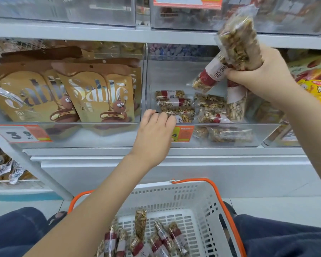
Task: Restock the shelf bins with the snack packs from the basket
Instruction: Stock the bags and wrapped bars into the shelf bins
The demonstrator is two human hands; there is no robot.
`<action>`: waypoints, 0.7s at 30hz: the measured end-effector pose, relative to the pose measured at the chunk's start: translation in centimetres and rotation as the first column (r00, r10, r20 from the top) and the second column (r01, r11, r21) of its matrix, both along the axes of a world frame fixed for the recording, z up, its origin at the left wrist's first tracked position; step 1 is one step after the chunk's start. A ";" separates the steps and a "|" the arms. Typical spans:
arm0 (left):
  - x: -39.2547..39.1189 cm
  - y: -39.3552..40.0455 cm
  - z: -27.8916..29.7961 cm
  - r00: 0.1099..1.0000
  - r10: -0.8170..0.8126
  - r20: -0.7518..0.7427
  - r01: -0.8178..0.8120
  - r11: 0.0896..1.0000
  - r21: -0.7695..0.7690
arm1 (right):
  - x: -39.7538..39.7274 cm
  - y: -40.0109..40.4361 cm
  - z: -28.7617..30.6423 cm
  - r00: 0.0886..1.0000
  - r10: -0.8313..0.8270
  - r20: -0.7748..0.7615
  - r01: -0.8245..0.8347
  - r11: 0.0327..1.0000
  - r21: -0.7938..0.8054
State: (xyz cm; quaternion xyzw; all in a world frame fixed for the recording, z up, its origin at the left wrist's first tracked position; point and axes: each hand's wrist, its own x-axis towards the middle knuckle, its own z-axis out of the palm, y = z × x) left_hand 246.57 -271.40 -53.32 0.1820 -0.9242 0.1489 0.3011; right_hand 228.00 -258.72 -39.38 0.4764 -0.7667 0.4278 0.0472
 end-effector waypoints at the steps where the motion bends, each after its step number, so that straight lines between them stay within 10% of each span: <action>1: 0.0 0.0 0.0 1.000 0.002 0.001 -0.002 1.000 0.003 | 0.1 -0.1 0.0 0.999 -0.009 -0.053 0.009 1.000 0.008; 10: 0.2 0.1 0.0 1.000 0.006 0.025 -0.007 0.999 0.046 | -4.0 -2.4 -7.8 0.764 -0.197 -0.615 0.470 0.823 0.319; 15: 0.0 0.2 0.0 0.999 0.009 0.041 -0.012 0.998 0.059 | -6.8 -3.0 -7.2 0.983 -0.055 0.174 -0.093 0.672 0.734; 21: 0.8 0.1 0.6 0.990 -0.073 0.117 0.056 0.988 0.142 | -5.2 -0.5 -7.2 0.969 0.010 0.245 -0.157 0.793 0.589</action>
